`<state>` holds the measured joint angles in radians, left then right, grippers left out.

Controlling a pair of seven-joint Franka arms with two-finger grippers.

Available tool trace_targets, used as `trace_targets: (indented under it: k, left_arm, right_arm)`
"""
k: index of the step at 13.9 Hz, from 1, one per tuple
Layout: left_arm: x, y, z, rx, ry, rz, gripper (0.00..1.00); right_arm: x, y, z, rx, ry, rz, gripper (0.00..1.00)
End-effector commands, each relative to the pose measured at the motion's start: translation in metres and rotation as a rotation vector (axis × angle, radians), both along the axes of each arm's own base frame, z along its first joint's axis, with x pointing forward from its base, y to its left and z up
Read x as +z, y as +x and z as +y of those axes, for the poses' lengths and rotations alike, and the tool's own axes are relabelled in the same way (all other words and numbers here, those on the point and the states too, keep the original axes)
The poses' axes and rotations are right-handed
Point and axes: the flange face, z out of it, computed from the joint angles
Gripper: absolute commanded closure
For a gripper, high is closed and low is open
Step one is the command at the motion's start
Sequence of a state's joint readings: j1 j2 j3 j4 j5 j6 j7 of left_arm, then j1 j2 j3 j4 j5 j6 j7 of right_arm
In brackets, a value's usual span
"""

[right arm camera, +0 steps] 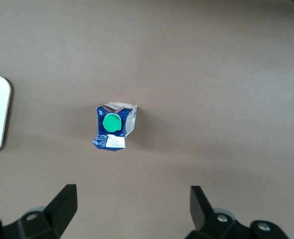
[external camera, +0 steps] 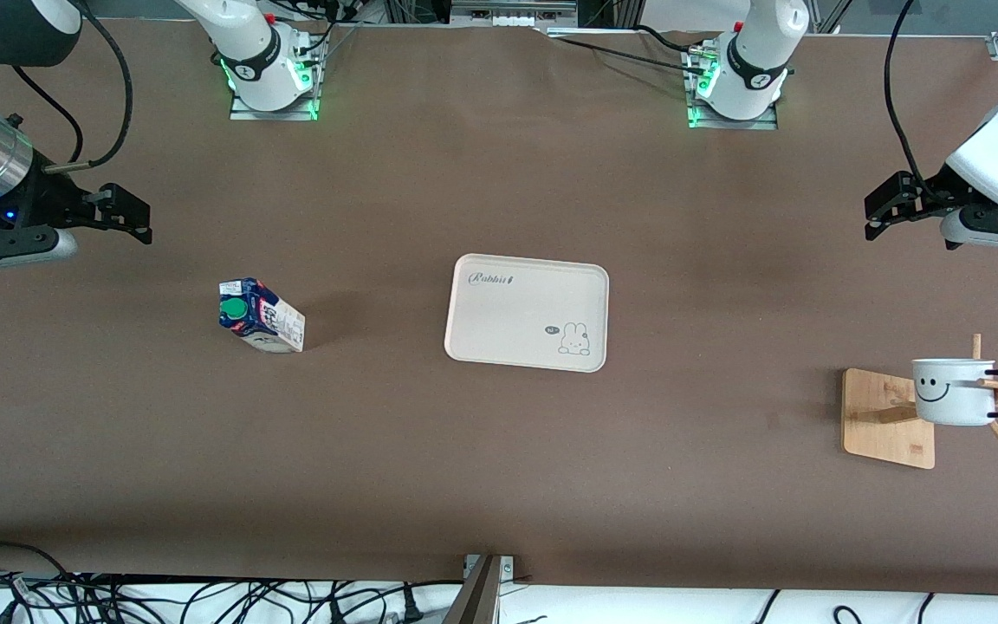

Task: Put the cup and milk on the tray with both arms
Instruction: 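Reach the right gripper toward the blue milk carton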

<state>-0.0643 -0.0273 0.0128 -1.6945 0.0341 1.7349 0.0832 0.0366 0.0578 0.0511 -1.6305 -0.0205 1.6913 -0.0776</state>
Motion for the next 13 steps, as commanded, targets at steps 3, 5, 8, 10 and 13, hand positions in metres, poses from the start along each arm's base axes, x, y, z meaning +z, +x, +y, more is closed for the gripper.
trace_targets:
  k: [3, 5, 8, 10, 13]
  left_arm:
    - [0.005, 0.005, -0.002, 0.007, 0.009, 0.006, 0.0]
    - [0.005, 0.005, -0.002, 0.007, 0.009, 0.006, 0.0]
    - [0.005, 0.005, -0.003, 0.006, 0.007, 0.006, 0.0]
    - [0.005, 0.005, -0.003, 0.006, 0.007, 0.007, 0.0]
    - [0.005, 0.005, -0.002, 0.007, 0.009, 0.006, 0.0]
  right_arm:
    - [0.002, -0.003, -0.001, -0.025, -0.01, 0.001, 0.0]
    - [0.004, -0.002, 0.0, -0.026, -0.009, -0.005, 0.0]
    - [0.015, 0.004, 0.001, -0.013, -0.009, -0.049, 0.0]
    - [0.012, 0.016, 0.004, -0.026, 0.008, -0.052, 0.0]
    - [-0.031, 0.035, 0.012, 0.001, 0.004, 0.003, 0.0]
